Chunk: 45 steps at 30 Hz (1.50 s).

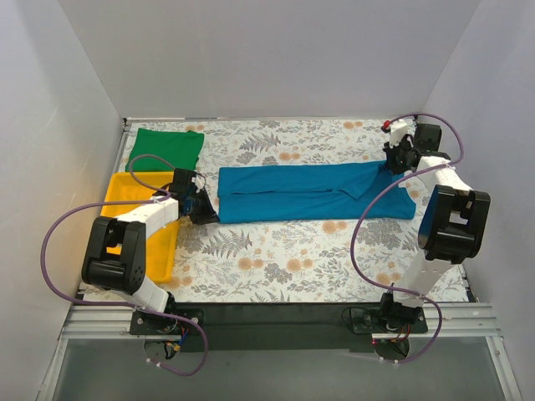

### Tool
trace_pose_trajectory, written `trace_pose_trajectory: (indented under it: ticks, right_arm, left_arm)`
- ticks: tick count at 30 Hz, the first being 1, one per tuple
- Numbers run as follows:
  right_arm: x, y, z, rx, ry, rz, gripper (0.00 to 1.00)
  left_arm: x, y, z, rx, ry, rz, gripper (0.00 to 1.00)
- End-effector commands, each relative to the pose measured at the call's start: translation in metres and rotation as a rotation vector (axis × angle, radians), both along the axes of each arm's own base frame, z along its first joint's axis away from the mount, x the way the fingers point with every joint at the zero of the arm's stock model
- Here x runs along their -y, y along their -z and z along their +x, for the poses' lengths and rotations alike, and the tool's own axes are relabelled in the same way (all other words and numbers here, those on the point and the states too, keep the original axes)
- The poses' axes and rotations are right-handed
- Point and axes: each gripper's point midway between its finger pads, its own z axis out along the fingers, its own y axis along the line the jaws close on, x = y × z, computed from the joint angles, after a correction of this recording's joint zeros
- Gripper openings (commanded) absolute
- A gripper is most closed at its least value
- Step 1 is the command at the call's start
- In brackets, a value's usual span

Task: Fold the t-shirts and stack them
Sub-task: Fold the tshirt

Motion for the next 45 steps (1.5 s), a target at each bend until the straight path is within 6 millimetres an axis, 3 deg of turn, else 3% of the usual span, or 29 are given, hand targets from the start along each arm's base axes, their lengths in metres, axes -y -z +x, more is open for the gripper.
trace_pose_trajectory:
  ticks: [1, 8, 9, 12, 14, 16, 18, 20, 22, 23, 24, 25, 28, 29, 37, 40, 45]
  right_arm:
    - [0.001, -0.017, 0.02, 0.067, 0.01, -0.007, 0.01]
    - [0.005, -0.003, 0.028, 0.041, 0.099, 0.0, 0.04]
    - [0.014, -0.006, 0.036, 0.049, 0.21, 0.005, 0.11]
    - [0.03, 0.003, 0.044, 0.029, 0.404, 0.039, 0.19]
    - [0.031, 0.003, 0.045, 0.029, 0.433, 0.056, 0.24]
    - [0.03, 0.007, 0.042, 0.028, 0.451, 0.072, 0.39]
    - [0.031, 0.001, 0.04, 0.047, 0.45, 0.071, 0.47]
    - [0.028, -0.003, 0.031, 0.048, 0.437, 0.072, 0.47]
    - [0.007, -0.007, 0.021, 0.041, 0.294, 0.103, 0.47]
    - [-0.009, -0.01, 0.006, 0.027, 0.192, 0.124, 0.47]
    - [-0.037, -0.009, -0.011, 0.003, 0.017, 0.181, 0.46]
    - [-0.047, -0.008, -0.022, -0.007, -0.033, 0.211, 0.46]
    - [-0.071, -0.003, -0.047, -0.064, -0.097, 0.29, 0.45]
    - [-0.077, 0.002, -0.054, -0.099, -0.101, 0.315, 0.45]
    - [-0.07, 0.037, -0.059, -0.243, 0.085, 0.367, 0.45]
    - [-0.07, 0.044, -0.059, -0.271, 0.122, 0.381, 0.45]
    - [-0.061, 0.05, -0.052, -0.277, 0.183, 0.354, 0.45]
  left_arm:
    - [-0.003, -0.002, 0.0, 0.014, 0.0, 0.018, 0.0]
    - [-0.002, -0.001, -0.001, 0.01, 0.004, 0.01, 0.0]
    - [-0.002, -0.001, 0.0, 0.013, 0.004, 0.009, 0.0]
    - [-0.002, -0.002, -0.001, 0.013, 0.002, 0.009, 0.0]
    - [-0.001, -0.003, 0.0, 0.017, 0.005, 0.006, 0.0]
    - [-0.001, -0.004, 0.0, 0.02, 0.005, 0.005, 0.0]
    - [-0.001, -0.005, 0.001, 0.028, 0.005, 0.004, 0.0]
    - [-0.001, -0.009, 0.003, 0.04, 0.005, 0.001, 0.0]
    - [0.0, -0.015, 0.006, 0.064, 0.008, 0.001, 0.0]
    - [0.0, -0.022, 0.008, 0.09, 0.009, -0.004, 0.0]
    - [0.0, -0.027, 0.01, 0.113, 0.006, -0.004, 0.04]
    - [-0.001, -0.032, 0.012, 0.134, 0.004, -0.005, 0.19]
    - [-0.001, -0.058, 0.016, 0.233, 0.0, -0.017, 0.42]
    - [-0.002, -0.063, 0.017, 0.256, 0.001, -0.017, 0.45]
    - [-0.017, -0.128, 0.009, 0.509, -0.01, 0.026, 0.54]
    - [-0.025, -0.137, 0.001, 0.554, -0.014, 0.057, 0.56]
    - [-0.028, -0.131, -0.007, 0.548, -0.024, 0.067, 0.56]
